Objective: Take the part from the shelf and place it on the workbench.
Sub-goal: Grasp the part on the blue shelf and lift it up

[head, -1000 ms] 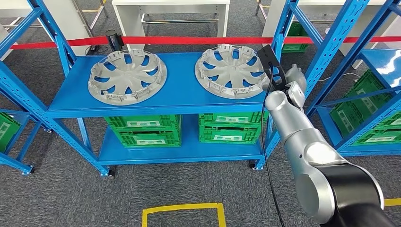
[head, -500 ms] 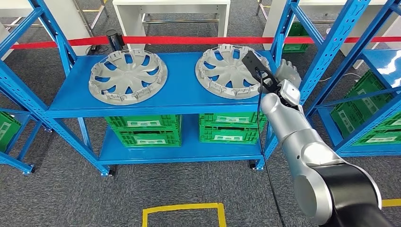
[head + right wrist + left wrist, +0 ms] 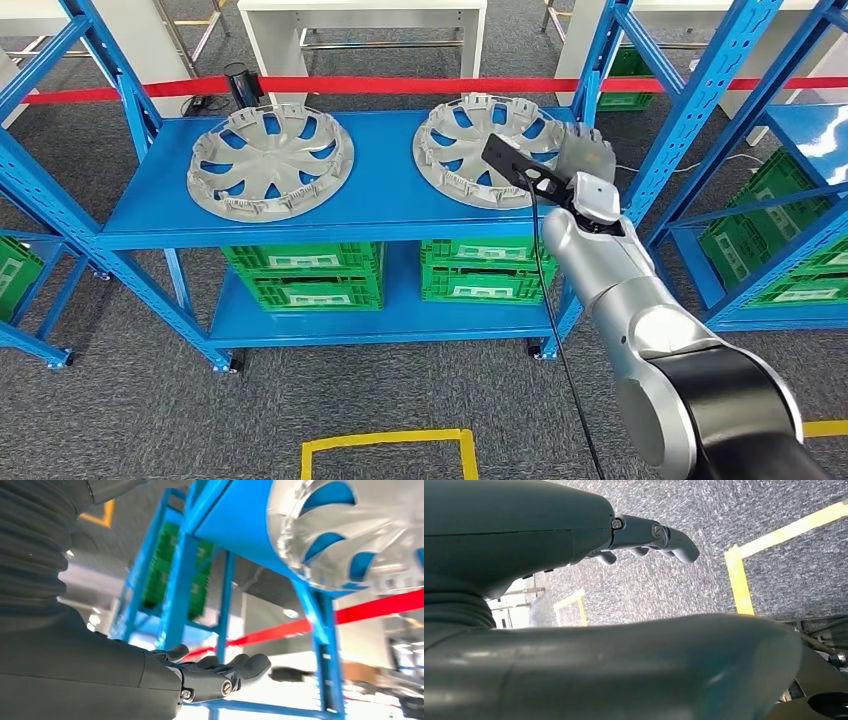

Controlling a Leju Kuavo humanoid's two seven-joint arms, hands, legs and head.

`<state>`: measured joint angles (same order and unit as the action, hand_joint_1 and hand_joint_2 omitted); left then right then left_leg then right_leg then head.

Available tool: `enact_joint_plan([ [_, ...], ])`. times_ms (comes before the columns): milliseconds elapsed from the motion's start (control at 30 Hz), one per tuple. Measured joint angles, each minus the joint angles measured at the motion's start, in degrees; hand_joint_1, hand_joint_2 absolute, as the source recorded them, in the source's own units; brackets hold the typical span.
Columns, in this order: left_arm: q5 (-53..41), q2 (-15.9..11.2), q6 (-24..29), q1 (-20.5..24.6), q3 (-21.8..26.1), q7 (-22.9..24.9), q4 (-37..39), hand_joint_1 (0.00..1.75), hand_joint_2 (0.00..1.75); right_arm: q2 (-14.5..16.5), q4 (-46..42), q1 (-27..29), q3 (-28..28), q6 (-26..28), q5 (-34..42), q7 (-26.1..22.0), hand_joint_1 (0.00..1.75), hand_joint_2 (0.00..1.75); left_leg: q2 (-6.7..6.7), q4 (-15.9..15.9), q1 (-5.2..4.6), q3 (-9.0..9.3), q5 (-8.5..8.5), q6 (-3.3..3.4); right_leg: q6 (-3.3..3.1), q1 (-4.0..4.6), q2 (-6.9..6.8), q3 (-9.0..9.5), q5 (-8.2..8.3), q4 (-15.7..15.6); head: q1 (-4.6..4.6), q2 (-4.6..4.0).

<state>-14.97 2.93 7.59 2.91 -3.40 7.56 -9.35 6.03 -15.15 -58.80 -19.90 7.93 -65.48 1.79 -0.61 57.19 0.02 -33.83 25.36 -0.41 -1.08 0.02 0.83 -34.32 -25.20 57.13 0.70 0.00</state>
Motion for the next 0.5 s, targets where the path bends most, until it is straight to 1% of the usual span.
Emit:
enact_joint_plan([
  [133,-0.35,-0.05,-0.05,-0.01,0.01,0.2,0.0,0.0,0.0,-0.01,0.0,0.98,-1.57,0.91,-1.75,-2.84,0.0,1.75,-0.03,0.0,0.0,-0.01,0.0,0.0,-0.01,0.0,0.0,0.0,-0.01,0.0,0.0,0.0],
  [267,-0.64,-0.29,-0.28,-0.01,0.02,0.52,0.0,0.0,0.0,-0.01,0.0,1.83,-2.02,2.95,0.26,-5.56,0.0,1.75,-0.03,0.0,0.0,-0.01,0.0,0.0,-0.01,0.0,0.0,-0.01,-0.01,0.0,0.0,0.0],
  [333,-0.66,-0.42,-0.29,-0.02,0.04,0.66,0.0,0.0,0.0,-0.01,0.0,2.16,-1.67,3.47,4.12,-6.88,0.0,1.75,-0.03,0.0,0.0,-0.01,0.0,0.0,-0.01,0.0,0.0,-0.01,-0.01,0.0,0.0,0.0],
  [400,-0.66,-0.54,-0.29,-0.02,0.08,0.85,0.01,0.0,0.0,0.0,0.0,2.41,-0.03,2.82,10.14,-6.66,0.0,1.75,-0.04,0.0,0.0,-0.02,0.0,0.0,0.0,0.0,0.0,-0.01,-0.01,-0.01,0.0,0.0],
  [467,-0.75,-0.66,-0.29,-0.04,0.1,1.16,0.01,0.0,0.0,0.01,0.0,2.5,3.33,0.51,17.46,-3.28,0.0,1.75,-0.06,0.0,0.0,-0.02,0.0,0.0,0.0,-0.01,-0.02,0.0,-0.02,-0.01,0.0,0.0],
  [500,-0.86,-0.73,-0.31,-0.05,0.1,1.36,0.01,0.0,0.0,0.01,0.02,2.5,5.79,-1.12,21.6,0.03,0.0,1.75,-0.08,0.0,0.0,-0.02,0.0,0.0,0.0,-0.01,-0.03,0.0,-0.02,-0.01,0.0,0.0],
])
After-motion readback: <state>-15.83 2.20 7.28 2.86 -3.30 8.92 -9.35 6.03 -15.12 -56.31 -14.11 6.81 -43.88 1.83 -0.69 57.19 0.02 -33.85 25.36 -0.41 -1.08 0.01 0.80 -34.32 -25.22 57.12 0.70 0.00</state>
